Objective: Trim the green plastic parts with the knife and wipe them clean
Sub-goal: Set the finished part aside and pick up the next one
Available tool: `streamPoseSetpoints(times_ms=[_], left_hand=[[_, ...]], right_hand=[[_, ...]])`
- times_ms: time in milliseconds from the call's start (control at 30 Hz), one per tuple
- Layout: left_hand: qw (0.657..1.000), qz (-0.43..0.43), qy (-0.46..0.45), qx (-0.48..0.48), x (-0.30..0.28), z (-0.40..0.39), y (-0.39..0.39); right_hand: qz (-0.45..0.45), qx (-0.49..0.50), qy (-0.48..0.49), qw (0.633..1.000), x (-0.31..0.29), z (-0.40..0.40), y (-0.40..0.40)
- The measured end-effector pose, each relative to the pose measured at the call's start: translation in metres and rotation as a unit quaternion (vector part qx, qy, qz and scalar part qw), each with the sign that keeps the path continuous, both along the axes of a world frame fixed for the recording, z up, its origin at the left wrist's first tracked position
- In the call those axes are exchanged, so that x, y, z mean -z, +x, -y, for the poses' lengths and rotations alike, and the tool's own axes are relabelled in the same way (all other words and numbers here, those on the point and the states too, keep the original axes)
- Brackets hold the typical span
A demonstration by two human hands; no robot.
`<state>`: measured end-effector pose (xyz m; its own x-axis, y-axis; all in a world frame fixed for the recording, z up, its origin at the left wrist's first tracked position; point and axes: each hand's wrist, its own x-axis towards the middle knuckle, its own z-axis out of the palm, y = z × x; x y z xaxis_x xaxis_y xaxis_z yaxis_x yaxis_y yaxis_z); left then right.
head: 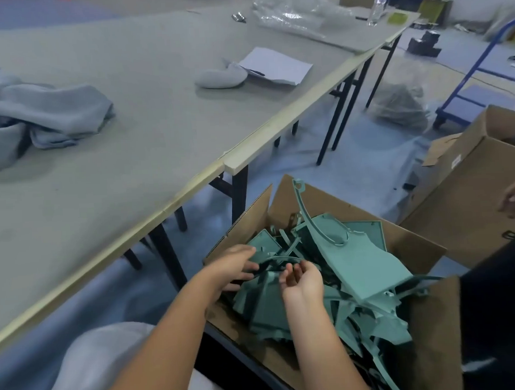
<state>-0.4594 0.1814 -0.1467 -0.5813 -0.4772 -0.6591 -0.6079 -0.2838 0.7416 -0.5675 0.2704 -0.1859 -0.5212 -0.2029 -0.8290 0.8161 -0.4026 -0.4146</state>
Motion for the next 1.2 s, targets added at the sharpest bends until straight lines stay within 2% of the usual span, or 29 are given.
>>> streamPoseSetpoints(times_ms=[100,200,333,433,567,633,700,767,800,867,933,967,1000,1067,1133,1200], left_hand=[[0.999,-0.035,-0.028,0.02,-0.024,0.004,0.001],[0.99,-0.103,-0.064,0.07,-0.068,0.017,0.003],[0.964,-0.244,-0.094,0.042,-0.133,0.049,0.04],[0.94,-0.301,-0.142,-0.077,-0.167,0.076,0.099],[0.895,-0.273,-0.245,-0.253,-0.176,0.102,0.196],[0.864,-0.25,-0.277,-0.337,-0.171,0.106,0.247],[0.823,-0.221,-0.316,-0.417,-0.166,0.106,0.297],[0.779,-0.135,-0.385,-0.476,-0.155,0.106,0.339],[0.765,-0.071,-0.42,-0.483,-0.148,0.104,0.358],[0.746,0.037,-0.451,-0.488,-0.13,0.099,0.385],[0.735,0.038,-0.43,-0.523,-0.116,0.098,0.398],[0.728,0.024,-0.423,-0.538,-0.113,0.099,0.401],[0.723,0.016,-0.428,-0.542,-0.112,0.102,0.402],[0.735,0.051,-0.446,-0.508,-0.109,0.109,0.403],[0.747,0.072,-0.451,-0.483,-0.108,0.111,0.404],[0.744,0.066,-0.457,-0.482,-0.104,0.111,0.407]], right_hand=[[-0.054,-0.017,-0.009,0.998,-0.017,0.012,0.006],[-0.169,-0.028,-0.008,0.985,-0.049,0.028,0.013],[-0.368,-0.054,-0.037,0.928,-0.109,0.062,0.036],[-0.483,-0.102,-0.098,0.864,-0.151,0.099,0.073],[-0.628,-0.226,-0.161,0.727,-0.183,0.152,0.154],[-0.66,-0.3,-0.202,0.659,-0.19,0.177,0.203],[-0.677,-0.359,-0.214,0.606,-0.194,0.205,0.249],[-0.702,-0.412,-0.185,0.551,-0.196,0.234,0.287],[-0.724,-0.439,-0.156,0.508,-0.193,0.247,0.302],[-0.786,-0.488,-0.056,0.376,-0.178,0.267,0.32],[-0.827,-0.51,0.078,0.222,-0.162,0.275,0.327],[-0.835,-0.509,0.113,0.173,-0.156,0.275,0.328],[-0.843,-0.502,0.128,0.144,-0.153,0.275,0.328],[-0.861,-0.477,0.141,0.109,-0.151,0.273,0.327],[-0.865,-0.467,0.153,0.095,-0.153,0.271,0.325],[-0.862,-0.471,0.167,0.083,-0.156,0.27,0.325]])
